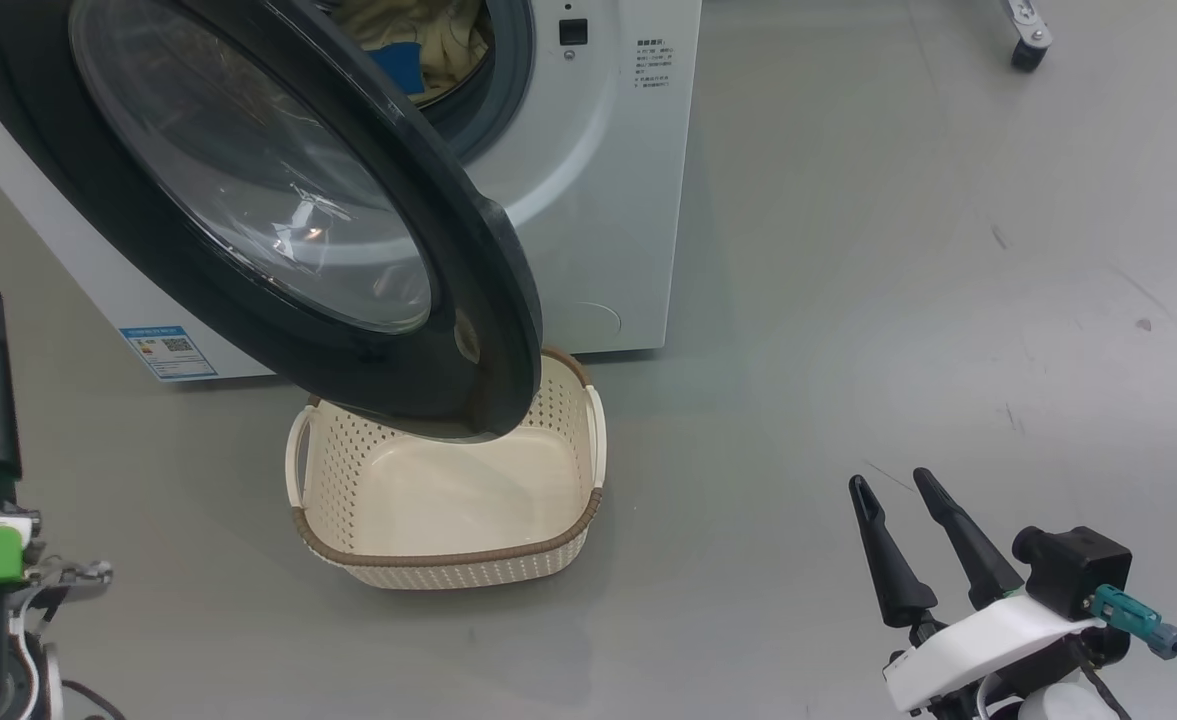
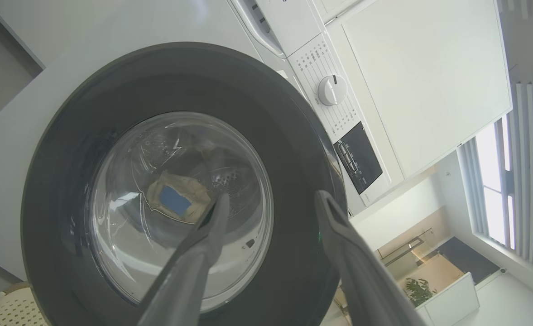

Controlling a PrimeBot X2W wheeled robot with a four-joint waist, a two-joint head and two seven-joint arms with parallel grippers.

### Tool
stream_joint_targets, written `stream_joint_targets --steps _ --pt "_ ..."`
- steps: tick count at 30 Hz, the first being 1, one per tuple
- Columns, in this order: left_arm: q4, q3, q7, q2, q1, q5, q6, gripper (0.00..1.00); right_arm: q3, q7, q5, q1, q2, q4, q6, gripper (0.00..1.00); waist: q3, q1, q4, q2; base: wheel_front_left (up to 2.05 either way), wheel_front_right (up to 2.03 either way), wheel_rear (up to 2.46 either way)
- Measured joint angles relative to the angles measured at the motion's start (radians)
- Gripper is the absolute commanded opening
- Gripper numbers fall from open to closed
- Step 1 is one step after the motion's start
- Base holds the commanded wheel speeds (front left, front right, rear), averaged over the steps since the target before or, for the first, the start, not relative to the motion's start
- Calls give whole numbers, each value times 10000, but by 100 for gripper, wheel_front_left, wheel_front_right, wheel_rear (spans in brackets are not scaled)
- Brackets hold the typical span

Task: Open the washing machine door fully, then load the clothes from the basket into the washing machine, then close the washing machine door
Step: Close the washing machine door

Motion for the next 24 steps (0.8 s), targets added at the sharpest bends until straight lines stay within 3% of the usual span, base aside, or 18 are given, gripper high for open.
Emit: stream_joint_targets --steps 13,24 --pt "-372 -1877 -2516 1162 1372 3841 -17 100 -4 0 -15 -3 -13 -107 0 100 123 0 34 0 0 0 0" --pt "834 -3285 -4406 1971 2523 6920 -42 100 -4 0 -17 -6 -21 -117 0 100 85 0 26 0 0 0 0"
